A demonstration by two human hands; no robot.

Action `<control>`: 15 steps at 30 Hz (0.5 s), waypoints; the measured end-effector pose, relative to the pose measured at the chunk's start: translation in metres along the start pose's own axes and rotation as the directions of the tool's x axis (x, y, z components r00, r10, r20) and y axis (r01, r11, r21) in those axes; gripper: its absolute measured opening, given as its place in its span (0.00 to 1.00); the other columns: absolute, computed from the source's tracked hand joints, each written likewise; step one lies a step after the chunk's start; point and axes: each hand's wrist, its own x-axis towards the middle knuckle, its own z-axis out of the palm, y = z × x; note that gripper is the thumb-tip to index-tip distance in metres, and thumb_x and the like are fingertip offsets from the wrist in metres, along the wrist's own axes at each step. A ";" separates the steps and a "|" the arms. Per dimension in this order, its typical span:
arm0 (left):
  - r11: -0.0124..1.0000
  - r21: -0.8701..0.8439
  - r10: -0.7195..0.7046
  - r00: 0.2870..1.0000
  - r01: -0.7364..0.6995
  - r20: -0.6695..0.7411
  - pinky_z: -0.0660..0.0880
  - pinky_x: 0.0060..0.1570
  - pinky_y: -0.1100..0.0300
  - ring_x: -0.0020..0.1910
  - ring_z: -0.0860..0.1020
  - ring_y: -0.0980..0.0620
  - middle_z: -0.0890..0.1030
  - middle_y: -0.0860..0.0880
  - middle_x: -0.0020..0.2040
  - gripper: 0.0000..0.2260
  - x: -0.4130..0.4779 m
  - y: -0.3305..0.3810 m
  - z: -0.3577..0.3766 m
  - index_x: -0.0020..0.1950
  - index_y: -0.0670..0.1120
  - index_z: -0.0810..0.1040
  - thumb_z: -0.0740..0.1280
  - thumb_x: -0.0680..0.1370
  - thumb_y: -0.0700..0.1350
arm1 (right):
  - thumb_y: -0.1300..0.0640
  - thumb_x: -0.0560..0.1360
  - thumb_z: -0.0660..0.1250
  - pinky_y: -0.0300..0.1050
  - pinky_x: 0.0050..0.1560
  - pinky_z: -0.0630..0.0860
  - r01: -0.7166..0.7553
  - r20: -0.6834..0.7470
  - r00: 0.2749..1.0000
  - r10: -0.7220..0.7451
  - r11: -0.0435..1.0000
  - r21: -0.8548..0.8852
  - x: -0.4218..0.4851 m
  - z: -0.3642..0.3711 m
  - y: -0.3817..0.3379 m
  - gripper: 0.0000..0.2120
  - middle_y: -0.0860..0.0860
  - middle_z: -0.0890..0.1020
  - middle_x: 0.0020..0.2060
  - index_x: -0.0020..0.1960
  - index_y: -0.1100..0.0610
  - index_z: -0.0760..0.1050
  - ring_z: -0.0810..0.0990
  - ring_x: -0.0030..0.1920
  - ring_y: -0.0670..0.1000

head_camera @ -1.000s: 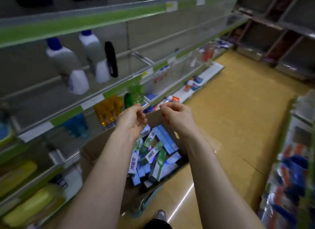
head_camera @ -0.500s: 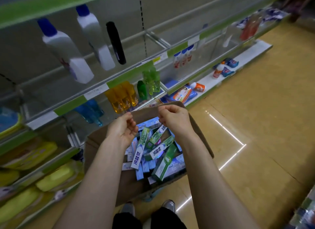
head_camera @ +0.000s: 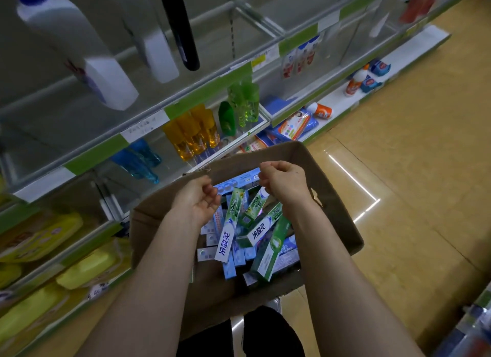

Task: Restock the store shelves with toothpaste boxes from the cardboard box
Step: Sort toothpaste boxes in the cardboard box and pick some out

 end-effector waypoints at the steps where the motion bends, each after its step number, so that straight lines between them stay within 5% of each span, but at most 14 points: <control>1: 1.000 0.008 -0.022 1.000 0.022 0.001 0.71 0.35 0.60 0.35 0.73 0.54 0.73 0.48 0.35 0.07 0.010 0.002 -0.001 0.40 0.43 0.73 0.64 0.79 0.40 | 0.58 0.79 0.64 0.40 0.36 0.71 -0.011 -0.024 1.000 0.011 1.000 -0.009 0.008 0.004 0.004 0.09 0.52 0.77 0.34 0.40 0.56 0.75 0.74 0.34 0.47; 6: 0.993 0.016 -0.118 0.993 0.118 -0.016 0.72 0.39 0.61 0.36 0.73 0.53 0.71 0.48 0.35 0.09 0.064 0.007 -0.007 0.39 0.42 0.71 0.63 0.79 0.40 | 0.57 0.79 0.64 0.41 0.33 0.68 -0.076 -0.131 0.989 0.066 0.994 -0.075 0.057 0.028 0.028 0.10 0.56 0.77 0.38 0.39 0.55 0.75 0.73 0.38 0.50; 10: 0.982 0.027 -0.184 0.982 0.185 -0.048 0.72 0.46 0.59 0.37 0.73 0.53 0.71 0.47 0.37 0.10 0.109 0.008 -0.016 0.38 0.40 0.70 0.62 0.79 0.39 | 0.59 0.79 0.63 0.38 0.28 0.66 -0.127 -0.187 0.977 0.101 0.983 -0.131 0.100 0.049 0.051 0.08 0.52 0.74 0.33 0.56 0.60 0.78 0.69 0.29 0.47; 15: 0.973 0.044 -0.224 0.971 0.228 -0.083 0.72 0.52 0.58 0.39 0.73 0.52 0.73 0.45 0.41 0.08 0.156 0.006 -0.021 0.40 0.40 0.70 0.63 0.79 0.38 | 0.59 0.79 0.64 0.47 0.48 0.72 -0.188 -0.205 0.968 0.142 0.956 -0.224 0.145 0.067 0.080 0.19 0.57 0.77 0.57 0.68 0.61 0.71 0.75 0.46 0.52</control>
